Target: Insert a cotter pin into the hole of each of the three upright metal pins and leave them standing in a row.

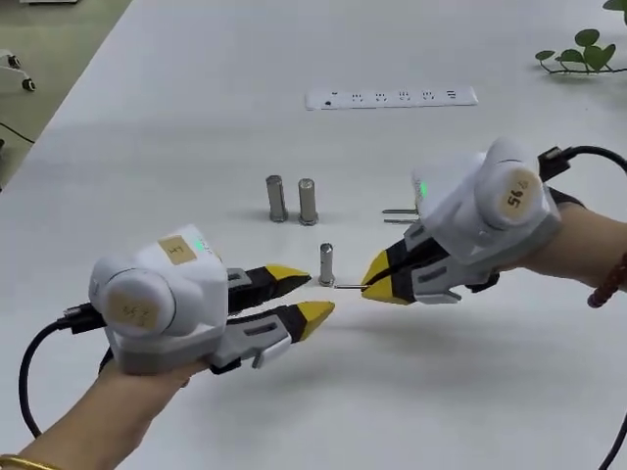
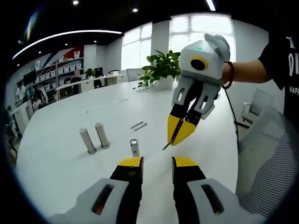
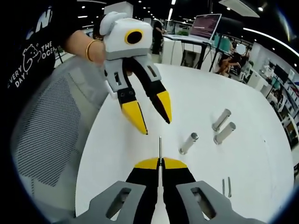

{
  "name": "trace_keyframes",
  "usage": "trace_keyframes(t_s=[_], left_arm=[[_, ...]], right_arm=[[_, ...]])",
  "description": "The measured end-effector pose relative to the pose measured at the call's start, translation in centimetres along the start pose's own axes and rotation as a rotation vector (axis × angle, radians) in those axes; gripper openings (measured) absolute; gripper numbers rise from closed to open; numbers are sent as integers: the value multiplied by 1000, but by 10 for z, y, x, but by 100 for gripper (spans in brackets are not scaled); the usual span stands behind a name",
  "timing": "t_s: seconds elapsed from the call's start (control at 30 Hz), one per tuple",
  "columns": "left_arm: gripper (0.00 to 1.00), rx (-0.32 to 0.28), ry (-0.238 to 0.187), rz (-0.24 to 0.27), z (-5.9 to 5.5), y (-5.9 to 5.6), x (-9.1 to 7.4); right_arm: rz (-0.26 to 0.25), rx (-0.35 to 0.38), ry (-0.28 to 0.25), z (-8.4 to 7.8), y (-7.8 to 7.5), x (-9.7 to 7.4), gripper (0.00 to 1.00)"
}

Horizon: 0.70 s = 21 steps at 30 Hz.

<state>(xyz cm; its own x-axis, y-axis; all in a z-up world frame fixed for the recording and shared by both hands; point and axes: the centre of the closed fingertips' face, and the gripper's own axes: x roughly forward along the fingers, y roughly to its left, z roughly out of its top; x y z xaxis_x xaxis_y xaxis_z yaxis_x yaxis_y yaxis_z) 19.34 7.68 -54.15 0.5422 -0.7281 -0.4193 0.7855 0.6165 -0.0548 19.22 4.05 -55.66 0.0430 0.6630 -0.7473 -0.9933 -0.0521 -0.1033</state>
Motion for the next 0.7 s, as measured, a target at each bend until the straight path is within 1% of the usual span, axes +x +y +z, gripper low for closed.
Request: trace_keyframes(t_s=[0.17,0.33,0.43,0.63,0.7], left_arm=[[28,5,-2,60,-3,12,3],[28,5,4,107,-5,24,6],[28,-1,6,126,-6,29,8],[30,7,30,161,-12,36,15],[30,10,38,177,-14,39,18]], right_arm=[[-22,-3,24,-6,-9,-2,0],[-36,-2,41,-10,-16,-4,0],[-44,4,48,-12,-20,-5,0],[-55,6,55,-14,-25,-3,0],[-59,2,59,-15,-30,-2,0]])
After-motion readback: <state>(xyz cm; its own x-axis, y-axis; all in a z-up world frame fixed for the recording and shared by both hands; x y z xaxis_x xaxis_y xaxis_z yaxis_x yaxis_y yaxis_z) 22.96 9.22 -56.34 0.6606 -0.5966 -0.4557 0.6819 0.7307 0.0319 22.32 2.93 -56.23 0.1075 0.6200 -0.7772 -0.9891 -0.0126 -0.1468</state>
